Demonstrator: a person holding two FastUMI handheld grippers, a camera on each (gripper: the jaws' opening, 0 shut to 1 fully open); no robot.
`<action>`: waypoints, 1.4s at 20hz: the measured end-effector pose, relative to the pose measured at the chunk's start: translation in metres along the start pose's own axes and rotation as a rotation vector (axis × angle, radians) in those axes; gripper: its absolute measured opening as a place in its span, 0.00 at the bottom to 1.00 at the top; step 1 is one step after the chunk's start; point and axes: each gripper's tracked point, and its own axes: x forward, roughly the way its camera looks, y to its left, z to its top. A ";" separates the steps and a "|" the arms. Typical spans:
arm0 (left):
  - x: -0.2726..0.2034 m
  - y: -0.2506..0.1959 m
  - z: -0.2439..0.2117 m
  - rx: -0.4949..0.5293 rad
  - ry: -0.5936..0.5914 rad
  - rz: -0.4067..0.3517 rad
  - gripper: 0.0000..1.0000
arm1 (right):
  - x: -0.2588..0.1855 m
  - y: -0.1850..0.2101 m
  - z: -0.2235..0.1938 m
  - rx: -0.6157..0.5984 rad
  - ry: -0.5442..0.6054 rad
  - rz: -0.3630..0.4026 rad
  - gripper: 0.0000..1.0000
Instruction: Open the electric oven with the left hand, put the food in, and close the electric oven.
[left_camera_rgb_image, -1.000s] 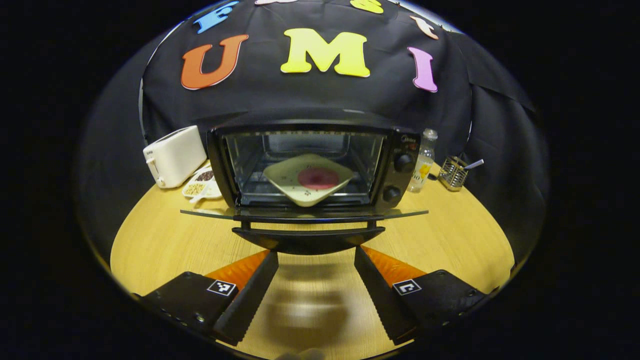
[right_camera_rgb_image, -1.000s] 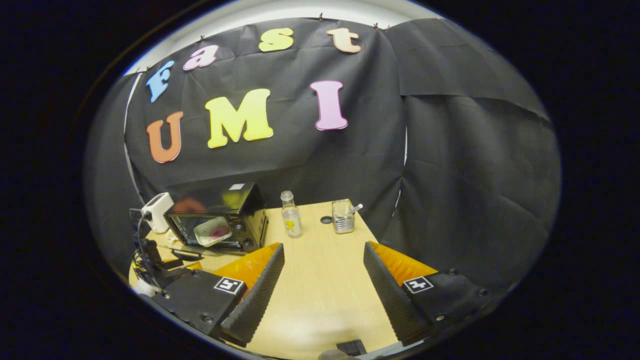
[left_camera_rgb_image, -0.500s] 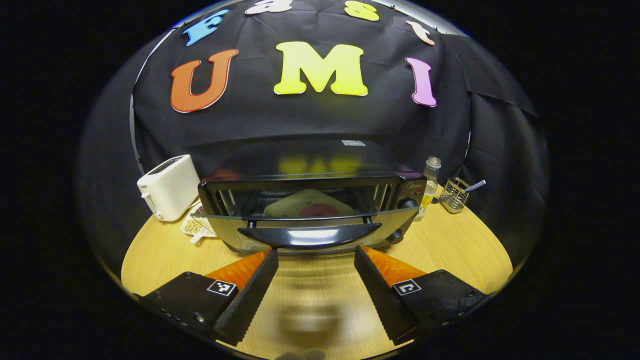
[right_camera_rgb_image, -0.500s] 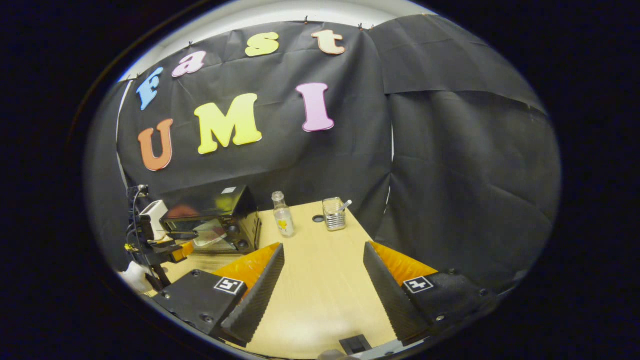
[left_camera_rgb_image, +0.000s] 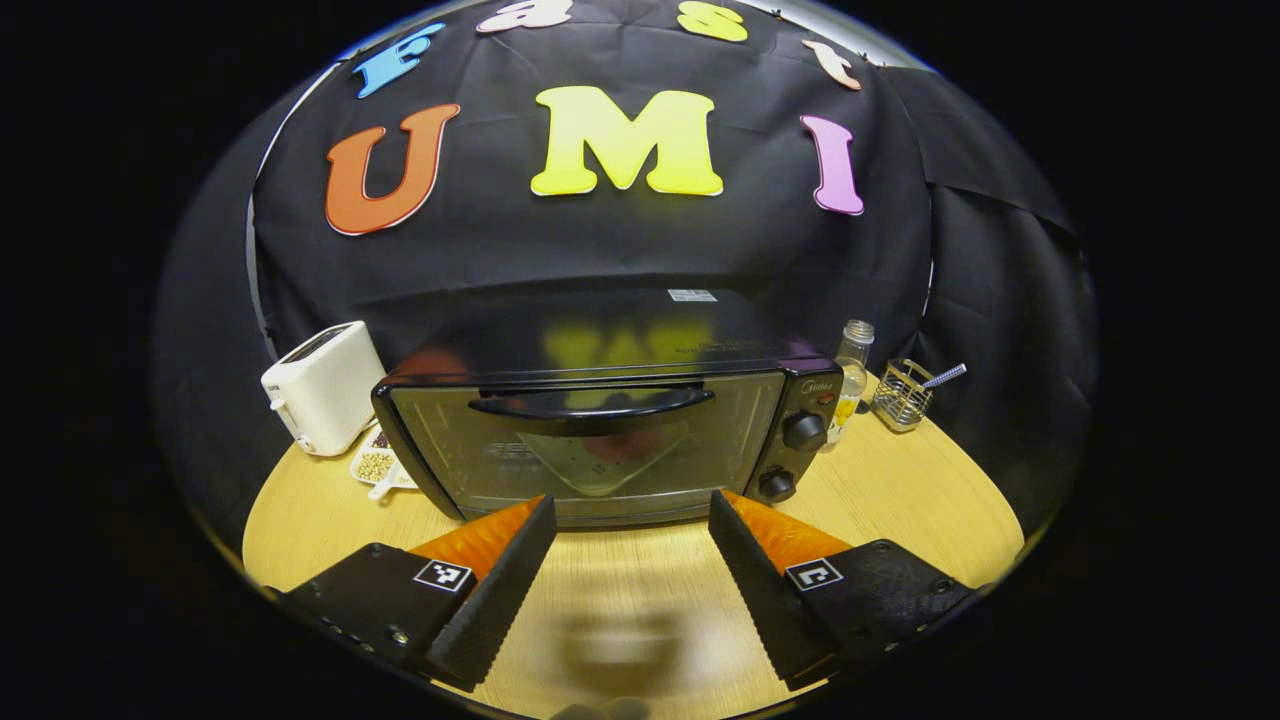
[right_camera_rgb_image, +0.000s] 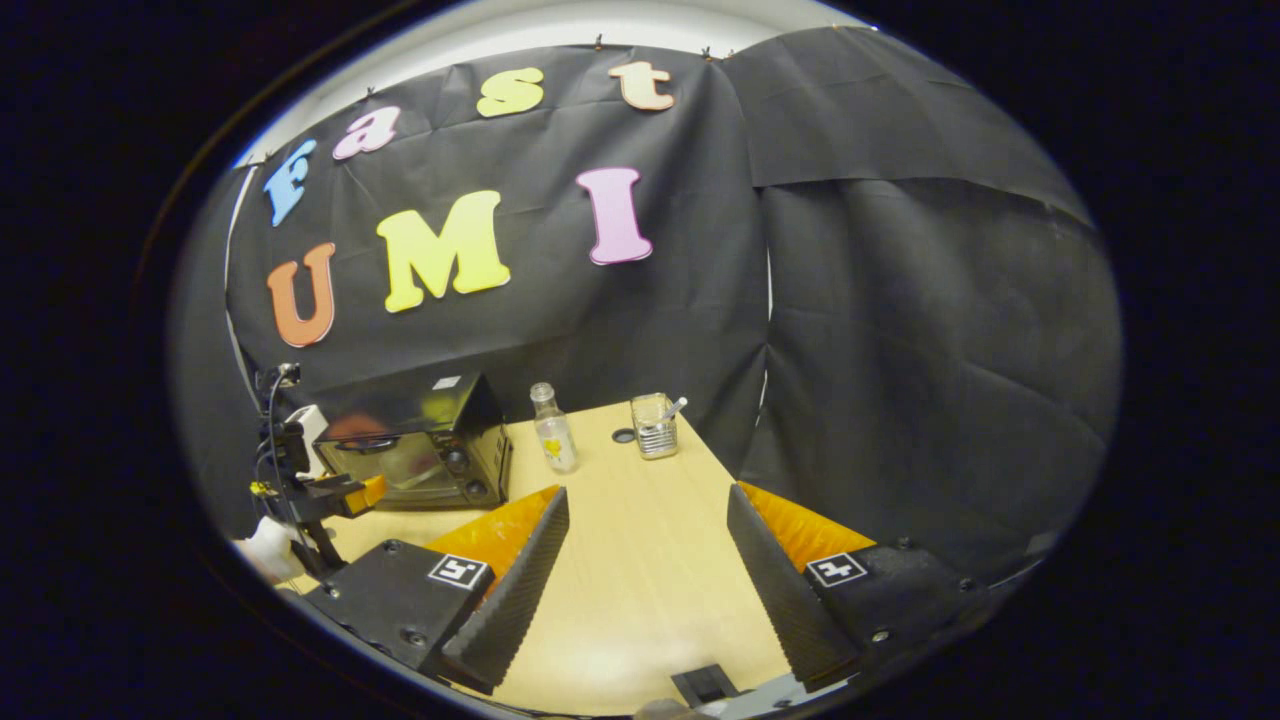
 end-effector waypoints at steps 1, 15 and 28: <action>-0.001 -0.001 -0.001 -0.002 -0.003 -0.001 0.98 | -0.001 0.000 -0.001 -0.004 0.005 0.001 1.00; -0.095 -0.058 0.000 0.011 -0.059 -0.013 0.98 | -0.061 -0.010 -0.011 -0.021 -0.039 0.125 1.00; -0.366 -0.078 0.041 0.077 -0.333 0.109 0.96 | -0.142 -0.042 -0.011 -0.037 -0.153 0.291 1.00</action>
